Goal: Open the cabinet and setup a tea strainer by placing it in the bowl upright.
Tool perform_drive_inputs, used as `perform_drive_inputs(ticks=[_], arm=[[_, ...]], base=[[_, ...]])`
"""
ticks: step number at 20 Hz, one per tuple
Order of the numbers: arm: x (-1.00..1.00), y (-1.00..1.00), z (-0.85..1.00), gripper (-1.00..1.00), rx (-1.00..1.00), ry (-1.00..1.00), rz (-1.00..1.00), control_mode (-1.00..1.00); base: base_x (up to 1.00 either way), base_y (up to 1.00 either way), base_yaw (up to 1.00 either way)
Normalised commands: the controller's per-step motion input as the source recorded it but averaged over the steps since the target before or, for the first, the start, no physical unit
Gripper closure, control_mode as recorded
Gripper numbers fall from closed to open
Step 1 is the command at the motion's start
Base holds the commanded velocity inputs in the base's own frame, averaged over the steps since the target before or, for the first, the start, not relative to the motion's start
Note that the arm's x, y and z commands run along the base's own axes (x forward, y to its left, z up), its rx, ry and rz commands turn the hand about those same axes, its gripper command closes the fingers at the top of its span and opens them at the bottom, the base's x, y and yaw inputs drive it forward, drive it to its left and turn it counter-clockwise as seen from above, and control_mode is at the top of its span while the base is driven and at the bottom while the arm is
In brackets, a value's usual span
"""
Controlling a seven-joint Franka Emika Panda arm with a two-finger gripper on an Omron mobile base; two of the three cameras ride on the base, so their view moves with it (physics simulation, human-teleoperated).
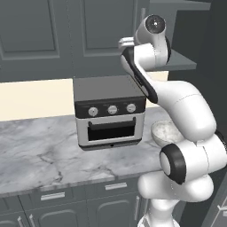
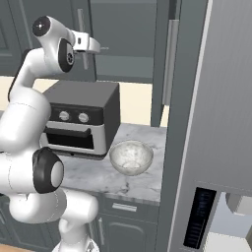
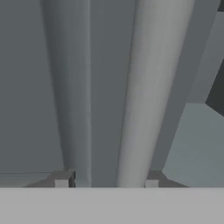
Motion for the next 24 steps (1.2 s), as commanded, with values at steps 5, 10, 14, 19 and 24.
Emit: perform_drive_inputs(ticks=[5, 10, 14, 19, 24], arm=[[0.08, 0.00, 0.00, 1.00, 0.00, 0.00, 0.00, -1.00], [0.25, -0.22, -0.08, 1.00, 0.02, 0.00, 0.00, -1.00], [0.29, -0.27, -0.14, 1.00, 0.05, 0.00, 0.00, -1.00], [0.28, -0.14, -0.11, 1.00, 0.04, 0.00, 0.03, -1.00], [0.26, -0.19, -0.08, 1.00, 0.06, 0.00, 0.07, -1.00]], base=[[0.00, 0.00, 0.00], [0.00, 0.00, 0.00], [0.00, 0.00, 0.00], [0.00, 0.00, 0.00], [0.00, 0.00, 0.00]])
